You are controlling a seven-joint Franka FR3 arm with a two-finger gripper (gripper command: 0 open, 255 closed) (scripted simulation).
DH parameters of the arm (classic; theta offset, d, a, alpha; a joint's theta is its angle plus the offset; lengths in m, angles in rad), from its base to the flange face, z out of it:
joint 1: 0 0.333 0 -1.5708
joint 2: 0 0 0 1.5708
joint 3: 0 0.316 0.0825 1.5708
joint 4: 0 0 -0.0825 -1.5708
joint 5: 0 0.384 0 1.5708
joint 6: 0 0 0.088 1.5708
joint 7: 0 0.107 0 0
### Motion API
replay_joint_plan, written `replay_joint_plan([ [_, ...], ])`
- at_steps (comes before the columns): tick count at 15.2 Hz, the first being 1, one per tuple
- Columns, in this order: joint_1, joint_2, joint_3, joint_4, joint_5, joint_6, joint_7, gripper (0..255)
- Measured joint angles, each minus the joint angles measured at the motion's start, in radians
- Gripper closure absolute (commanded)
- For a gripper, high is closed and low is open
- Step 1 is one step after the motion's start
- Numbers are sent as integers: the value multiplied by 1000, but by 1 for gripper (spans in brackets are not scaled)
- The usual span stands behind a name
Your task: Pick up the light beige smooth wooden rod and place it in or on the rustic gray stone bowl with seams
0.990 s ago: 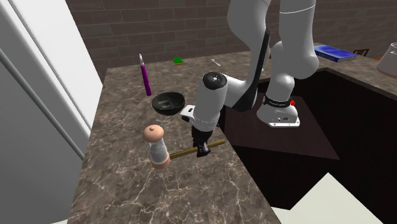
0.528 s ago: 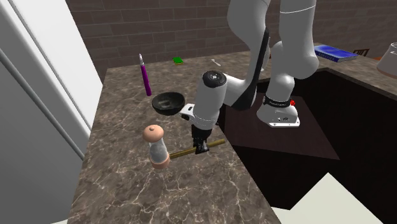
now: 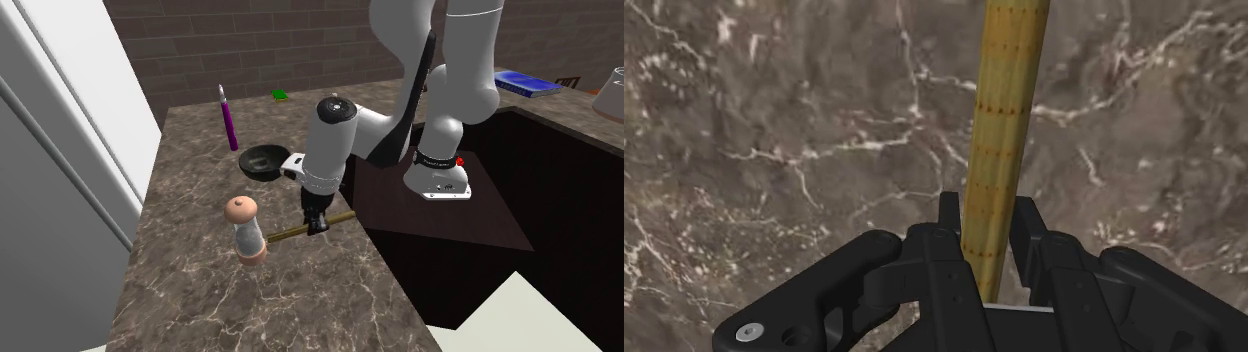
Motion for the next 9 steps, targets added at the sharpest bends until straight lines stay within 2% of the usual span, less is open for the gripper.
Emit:
replay_joint_plan([
  [9, -37, -133, 67, -4, 206, -86, -160, 255],
])
